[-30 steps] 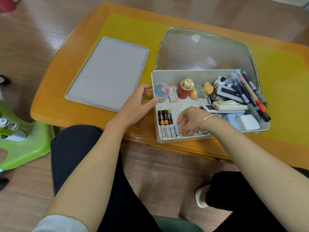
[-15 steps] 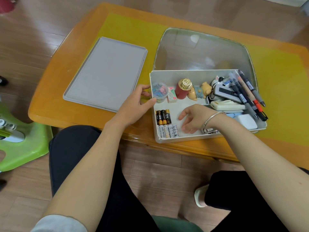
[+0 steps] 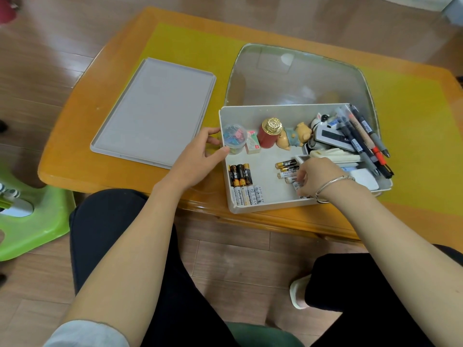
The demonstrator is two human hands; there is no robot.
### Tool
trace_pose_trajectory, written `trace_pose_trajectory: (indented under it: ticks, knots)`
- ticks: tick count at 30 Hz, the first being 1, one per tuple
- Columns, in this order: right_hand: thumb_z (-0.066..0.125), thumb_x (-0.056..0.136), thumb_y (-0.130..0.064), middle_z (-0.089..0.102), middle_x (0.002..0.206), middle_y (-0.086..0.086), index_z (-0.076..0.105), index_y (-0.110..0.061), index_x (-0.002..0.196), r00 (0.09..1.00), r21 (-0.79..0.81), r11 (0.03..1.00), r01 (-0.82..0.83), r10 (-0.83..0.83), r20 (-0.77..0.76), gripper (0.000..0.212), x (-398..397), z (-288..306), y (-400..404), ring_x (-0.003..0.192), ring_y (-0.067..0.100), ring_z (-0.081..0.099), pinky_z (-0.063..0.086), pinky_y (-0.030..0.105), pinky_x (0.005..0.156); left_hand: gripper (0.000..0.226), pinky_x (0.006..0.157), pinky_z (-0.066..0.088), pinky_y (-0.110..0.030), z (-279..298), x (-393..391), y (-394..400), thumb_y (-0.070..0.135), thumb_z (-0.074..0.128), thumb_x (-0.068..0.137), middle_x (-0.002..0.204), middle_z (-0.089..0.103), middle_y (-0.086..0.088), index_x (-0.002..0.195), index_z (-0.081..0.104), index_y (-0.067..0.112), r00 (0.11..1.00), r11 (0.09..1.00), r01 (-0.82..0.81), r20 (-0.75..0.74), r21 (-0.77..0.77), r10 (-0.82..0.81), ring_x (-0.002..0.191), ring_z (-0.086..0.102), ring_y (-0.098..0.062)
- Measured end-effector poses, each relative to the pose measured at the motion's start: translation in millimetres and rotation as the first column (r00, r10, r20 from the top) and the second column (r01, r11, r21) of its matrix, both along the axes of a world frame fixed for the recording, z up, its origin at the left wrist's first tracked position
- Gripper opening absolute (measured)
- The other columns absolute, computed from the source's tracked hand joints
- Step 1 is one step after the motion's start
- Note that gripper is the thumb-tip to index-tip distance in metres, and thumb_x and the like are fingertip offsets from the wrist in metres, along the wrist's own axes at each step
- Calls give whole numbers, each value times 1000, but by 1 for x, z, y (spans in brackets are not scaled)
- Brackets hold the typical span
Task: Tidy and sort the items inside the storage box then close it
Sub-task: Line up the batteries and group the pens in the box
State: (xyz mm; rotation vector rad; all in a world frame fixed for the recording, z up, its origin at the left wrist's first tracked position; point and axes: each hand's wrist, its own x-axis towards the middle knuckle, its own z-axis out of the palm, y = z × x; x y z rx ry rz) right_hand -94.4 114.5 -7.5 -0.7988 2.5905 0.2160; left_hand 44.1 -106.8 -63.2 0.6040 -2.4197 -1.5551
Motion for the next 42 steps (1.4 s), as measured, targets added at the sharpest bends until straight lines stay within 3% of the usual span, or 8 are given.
trace_pose_trajectory:
  ticks: [9, 12, 16, 20, 24, 30, 38, 42]
  knots:
    - [72, 73, -29, 65, 88, 4, 70, -16, 85, 999, 59, 998, -26, 28, -38, 18, 1, -7, -6, 82, 23, 62, 55, 35, 77, 51, 77, 58, -40, -1, 0, 0, 42, 55, 93, 108, 50, 21, 138, 36, 27, 1000, 1000, -2, 2, -7, 2, 90, 62, -19]
    - [71, 72, -26, 62, 79, 2, 66, -19, 71, 999, 75, 997, -31, 32, -6, 9, 4, -8, -10, 77, 22, 61, 54, 32, 74, 50, 77, 58, -39, -1, 0, 0, 43, 55, 93, 108, 50, 21, 138, 36, 28, 1000, 1000, -3, 7, -9, 3, 90, 62, -19]
    - [70, 72, -27, 56, 66, 0, 58, -19, 58, 999, 77, 996, -42, 41, 17, 20, 5, -8, -11, 67, 22, 57, 52, 29, 64, 50, 76, 58, -35, -2, -1, -1, 43, 55, 93, 108, 50, 22, 137, 36, 29, 1000, 1000, -4, 4, -13, 4, 91, 61, -16]
    - [63, 77, -26, 61, 62, 4, 63, -14, 63, 995, -74, 997, -26, 33, 96, 18, 5, -8, -14, 62, 20, 57, 45, 23, 58, 49, 73, 57, -30, -4, -1, -2, 44, 55, 93, 107, 49, 24, 136, 37, 30, 1000, 1000, -3, 2, -17, 3, 90, 62, -16]
    - [58, 81, -15, 65, 57, -1, 60, -16, 85, 956, -354, 919, 176, -74, 284, 4, 10, -10, -23, 43, 13, 60, 43, 17, 34, 48, 70, 56, -27, -5, -2, -2, 44, 55, 93, 106, 50, 24, 134, 37, 31, 1000, 1000, -1, 0, -22, 1, 88, 63, -14]
    - [55, 92, -14, 64, 68, 8, 60, -15, 101, 886, -460, 826, 327, -98, 454, 10, 15, -17, -44, 52, 18, 63, 56, 30, 45, 47, 72, 58, -31, -6, -2, -3, 45, 55, 92, 107, 51, 23, 134, 37, 32, 1000, 1000, 2, -4, -23, -2, 89, 63, -17]
    - [63, 88, -17, 66, 72, 9, 57, -15, 103, 895, -441, 842, 310, -102, 434, 16, 15, -21, -49, 57, 18, 63, 59, 33, 54, 48, 71, 57, -30, -6, -2, -3, 44, 55, 93, 106, 50, 23, 135, 37, 31, 1000, 1000, -5, -13, -18, 5, 87, 62, -17]
    - [66, 86, -16, 67, 79, 14, 53, -10, 100, 917, -494, 813, 307, -114, 381, 20, 17, -25, -57, 69, 31, 68, 58, 44, 68, 49, 70, 56, -29, -6, -2, -2, 42, 55, 93, 106, 50, 23, 136, 37, 29, 1000, 1000, -4, -13, -17, 4, 86, 61, -15]
